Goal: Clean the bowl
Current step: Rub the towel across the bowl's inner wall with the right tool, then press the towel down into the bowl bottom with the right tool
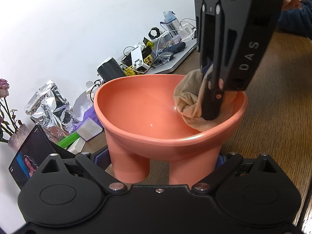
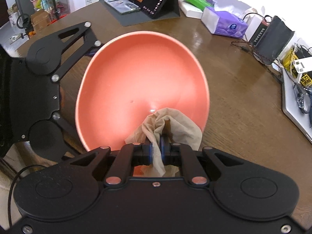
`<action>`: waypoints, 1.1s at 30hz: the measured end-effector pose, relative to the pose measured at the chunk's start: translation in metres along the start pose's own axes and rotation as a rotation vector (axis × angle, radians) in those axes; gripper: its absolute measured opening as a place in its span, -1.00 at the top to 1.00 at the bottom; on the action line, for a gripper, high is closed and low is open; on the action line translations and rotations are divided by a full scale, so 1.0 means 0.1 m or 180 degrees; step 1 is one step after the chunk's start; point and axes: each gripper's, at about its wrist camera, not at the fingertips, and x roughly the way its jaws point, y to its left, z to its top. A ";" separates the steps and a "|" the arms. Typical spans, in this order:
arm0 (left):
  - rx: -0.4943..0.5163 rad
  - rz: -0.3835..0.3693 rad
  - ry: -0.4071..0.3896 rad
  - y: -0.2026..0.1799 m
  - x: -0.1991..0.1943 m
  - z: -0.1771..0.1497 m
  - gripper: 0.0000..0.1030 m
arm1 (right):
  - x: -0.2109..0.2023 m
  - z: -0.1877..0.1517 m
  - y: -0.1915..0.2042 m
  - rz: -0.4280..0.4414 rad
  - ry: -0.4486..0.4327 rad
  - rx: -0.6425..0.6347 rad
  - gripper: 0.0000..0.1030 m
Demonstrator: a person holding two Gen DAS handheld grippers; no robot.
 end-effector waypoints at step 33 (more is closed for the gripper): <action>0.0006 0.0017 0.0004 -0.06 -0.04 0.02 -0.85 | -0.07 0.25 0.03 0.0775 -0.0552 0.0267 0.82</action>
